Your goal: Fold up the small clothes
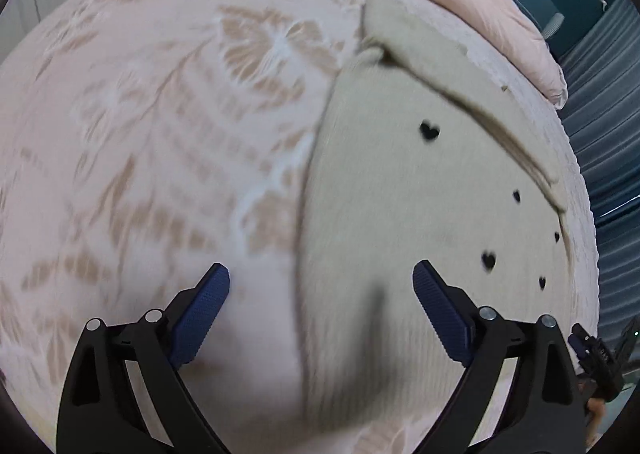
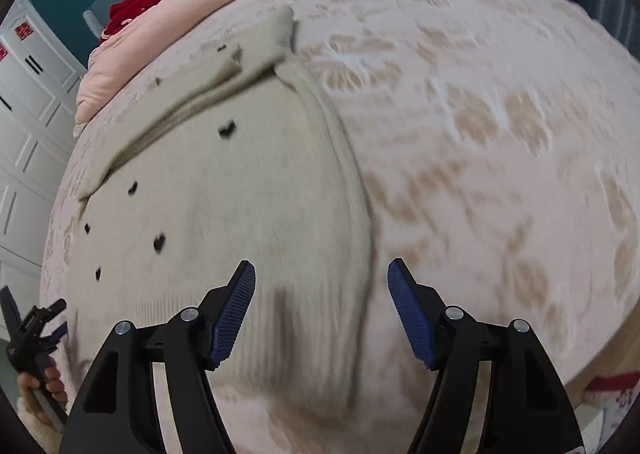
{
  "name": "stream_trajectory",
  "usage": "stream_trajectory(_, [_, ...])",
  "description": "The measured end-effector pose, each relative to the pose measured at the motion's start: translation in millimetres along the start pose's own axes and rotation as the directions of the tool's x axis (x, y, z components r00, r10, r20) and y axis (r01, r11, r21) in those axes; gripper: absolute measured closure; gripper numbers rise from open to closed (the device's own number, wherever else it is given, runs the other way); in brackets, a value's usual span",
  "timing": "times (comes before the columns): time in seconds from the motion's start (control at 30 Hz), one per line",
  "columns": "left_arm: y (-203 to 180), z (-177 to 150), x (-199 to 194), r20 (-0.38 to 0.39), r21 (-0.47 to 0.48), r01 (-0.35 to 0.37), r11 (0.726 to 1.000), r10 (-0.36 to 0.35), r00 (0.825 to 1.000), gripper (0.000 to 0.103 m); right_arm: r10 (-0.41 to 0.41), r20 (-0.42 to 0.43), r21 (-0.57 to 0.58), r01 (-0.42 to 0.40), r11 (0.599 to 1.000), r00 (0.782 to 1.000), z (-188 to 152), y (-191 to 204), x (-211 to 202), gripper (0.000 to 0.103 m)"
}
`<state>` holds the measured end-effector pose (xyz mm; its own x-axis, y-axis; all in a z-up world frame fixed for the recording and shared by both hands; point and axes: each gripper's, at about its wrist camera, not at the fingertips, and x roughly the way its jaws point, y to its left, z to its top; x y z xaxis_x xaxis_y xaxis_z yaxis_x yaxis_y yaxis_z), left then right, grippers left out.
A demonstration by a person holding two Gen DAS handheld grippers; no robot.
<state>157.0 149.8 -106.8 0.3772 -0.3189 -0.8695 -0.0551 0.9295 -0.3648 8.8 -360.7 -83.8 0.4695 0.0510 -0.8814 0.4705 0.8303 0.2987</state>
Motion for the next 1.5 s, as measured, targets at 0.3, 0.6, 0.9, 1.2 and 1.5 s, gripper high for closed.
stream_trajectory(0.3, [-34, -33, 1, 0.023, -0.042, 0.106, 0.993, -0.105, 0.994, 0.013, 0.186, 0.009, 0.079, -0.186, 0.979, 0.983, -34, 18, 13, 0.026])
stream_trajectory(0.6, [-38, -15, -49, 0.054, -0.095, 0.148, 0.984, -0.144, 0.988, 0.094, 0.372, 0.119, 0.12, -0.385, 0.915, 0.921, -9, 39, -30, 0.092])
stream_trajectory(0.9, [-24, -93, -156, 0.024, 0.027, 0.183, 0.983, -0.184, 0.983, 0.097, 0.315, -0.006, -0.227, -0.308, 0.924, 0.949, -74, 45, -129, 0.093])
stream_trajectory(1.2, [-1, -187, -237, -0.139, 0.053, 0.257, 0.965, -0.247, 0.959, 0.097, 0.28, -0.305, -0.362, -0.383, 0.85, 0.91, -181, 8, -193, 0.093])
stream_trajectory(1.5, [-59, -39, -176, 0.09, 0.157, 0.217, 0.963, -0.233, 0.968, 0.091, 0.293, 0.251, -0.202, -0.246, 0.948, 0.922, -14, 26, -157, 0.064])
